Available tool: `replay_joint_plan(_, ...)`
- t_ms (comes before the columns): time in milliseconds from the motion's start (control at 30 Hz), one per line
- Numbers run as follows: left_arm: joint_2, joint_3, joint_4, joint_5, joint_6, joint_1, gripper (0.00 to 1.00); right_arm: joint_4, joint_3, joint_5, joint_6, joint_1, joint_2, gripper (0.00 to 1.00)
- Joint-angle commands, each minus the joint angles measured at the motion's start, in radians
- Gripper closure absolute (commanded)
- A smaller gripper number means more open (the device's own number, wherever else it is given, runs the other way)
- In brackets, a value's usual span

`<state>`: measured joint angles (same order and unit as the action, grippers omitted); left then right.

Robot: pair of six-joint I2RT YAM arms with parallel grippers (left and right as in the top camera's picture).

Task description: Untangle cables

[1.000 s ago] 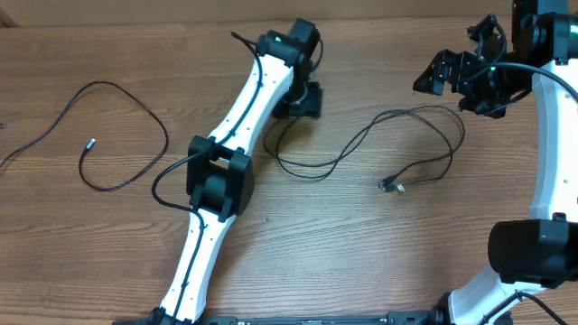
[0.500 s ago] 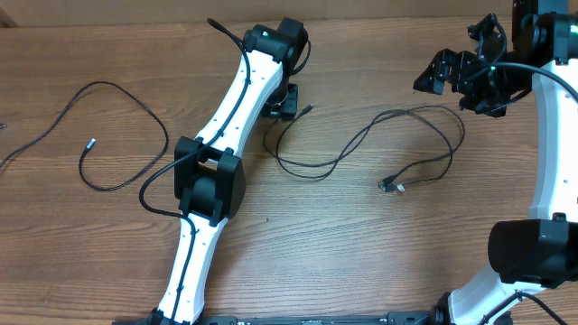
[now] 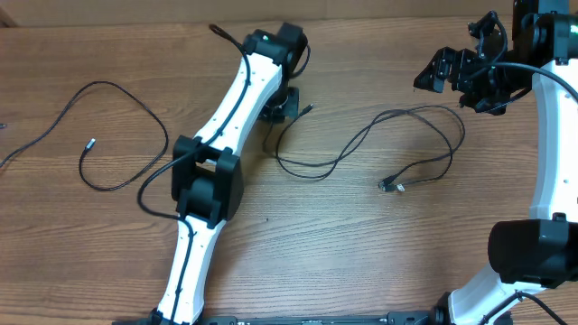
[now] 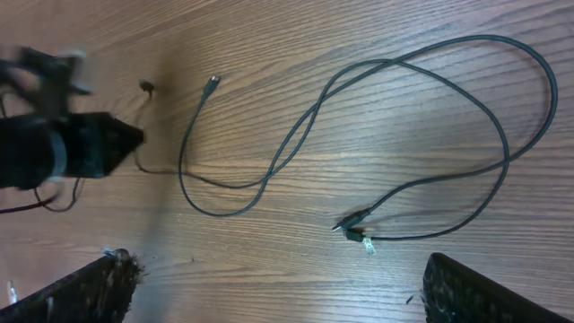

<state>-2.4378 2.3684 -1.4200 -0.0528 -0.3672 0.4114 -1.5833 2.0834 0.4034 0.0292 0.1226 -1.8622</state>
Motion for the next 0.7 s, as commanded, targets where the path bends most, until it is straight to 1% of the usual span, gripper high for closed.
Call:
replay_joint_plan(0,0.241,0.095,0.023,0.031,-0.007,-0.008,0.96,0.000,-0.003,0.006,-0.003,-0.006,-0.002,0.00)
replay_joint_plan(100,0.385,0.100,0.045,0.028,-0.007,-0.008,0.96,0.000,-0.003,0.050,-0.003,-0.006,-0.002,0.00)
replay_joint_plan(267,0.547,0.100,0.053,0.031,-0.007,-0.044,0.96,0.003,-0.003,0.111,-0.004,-0.012,-0.002,0.00)
replay_joint_plan(367,0.626,0.100,0.098,0.105,-0.006,-0.094,0.96,0.008,-0.003,0.137,-0.004,-0.036,-0.002,0.00)
replay_joint_plan(400,0.679,0.100,0.190,0.188,-0.050,-0.157,0.96,0.015,-0.003,0.137,-0.005,-0.065,-0.002,0.00)
replay_joint_plan(467,0.708,0.100,0.324,0.251,-0.123,-0.207,0.96,0.032,-0.003,0.102,-0.004,-0.097,-0.002,0.00)
replay_joint_plan(533,0.717,0.100,0.423,0.332,-0.169,-0.225,0.96,0.034,-0.003,0.095,-0.004,-0.110,-0.002,0.00)
replay_joint_plan(600,0.719,0.101,0.563,0.425,-0.206,-0.228,0.96,0.033,-0.003,0.096,-0.004,-0.119,-0.002,0.00)
replay_joint_plan(633,0.719,0.101,0.640,0.451,-0.236,-0.228,0.96,0.032,-0.003,0.098,-0.003,-0.123,-0.002,0.00)
replay_joint_plan(667,0.719,0.101,0.676,0.452,-0.256,-0.228,0.96,0.030,-0.003,0.101,-0.003,-0.125,-0.002,0.00)
